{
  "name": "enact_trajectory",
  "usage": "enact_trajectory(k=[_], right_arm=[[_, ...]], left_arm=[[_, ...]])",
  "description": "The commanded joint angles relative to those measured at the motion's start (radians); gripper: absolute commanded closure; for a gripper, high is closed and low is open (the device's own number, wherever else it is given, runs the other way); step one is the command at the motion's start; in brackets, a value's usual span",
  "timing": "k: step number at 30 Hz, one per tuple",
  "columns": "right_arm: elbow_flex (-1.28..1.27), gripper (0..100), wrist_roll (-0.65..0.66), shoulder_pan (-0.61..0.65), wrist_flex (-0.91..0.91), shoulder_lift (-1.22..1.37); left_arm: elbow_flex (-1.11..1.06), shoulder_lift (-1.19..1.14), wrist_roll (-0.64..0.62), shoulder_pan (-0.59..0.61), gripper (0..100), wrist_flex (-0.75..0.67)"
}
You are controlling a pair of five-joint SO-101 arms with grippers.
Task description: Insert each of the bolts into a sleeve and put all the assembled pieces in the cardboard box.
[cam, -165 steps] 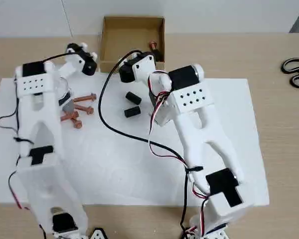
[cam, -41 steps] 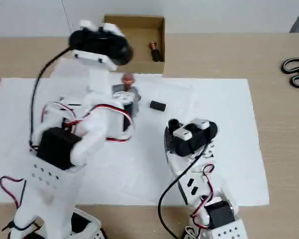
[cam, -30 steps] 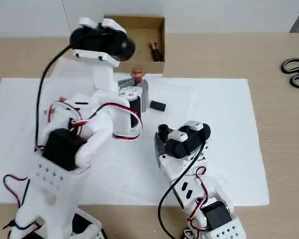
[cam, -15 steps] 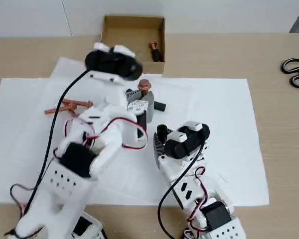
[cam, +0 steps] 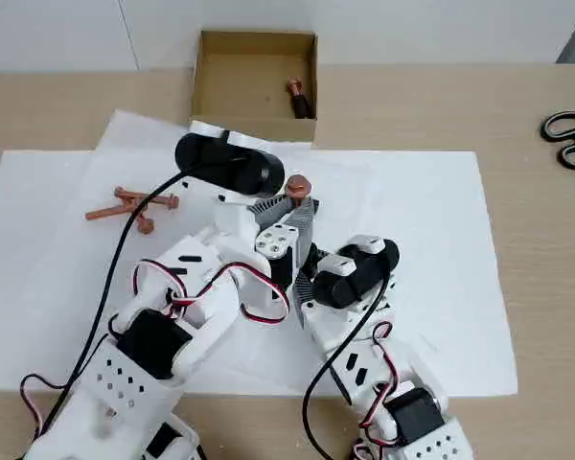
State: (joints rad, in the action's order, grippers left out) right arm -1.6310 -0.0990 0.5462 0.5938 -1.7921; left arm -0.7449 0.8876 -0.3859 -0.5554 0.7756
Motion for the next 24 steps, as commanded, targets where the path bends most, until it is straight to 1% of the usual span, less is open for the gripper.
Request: enact_trajectory(k=[1, 12, 18, 24], right_arm=[[0.011, 99.5, -0.009, 0.004, -0.024, -0.022], [0.011, 99.5, -0.009, 0.005, -0.024, -0.022], [0.011, 99.5, -0.009, 0.005, -0.024, -0.022], [0.012, 99.5, -0.009, 0.005, -0.024, -0.022]], left_arm=[[-0.013, 0.029, -0.005, -0.009, 99, -0.029], [-0.028, 0.029, -0.005, -0.008, 99, -0.031], [-0.045, 0.029, -0.002, -0.005, 99, -0.086], [-0.064, 0.029, 0.009, -0.005, 99, -0.086]])
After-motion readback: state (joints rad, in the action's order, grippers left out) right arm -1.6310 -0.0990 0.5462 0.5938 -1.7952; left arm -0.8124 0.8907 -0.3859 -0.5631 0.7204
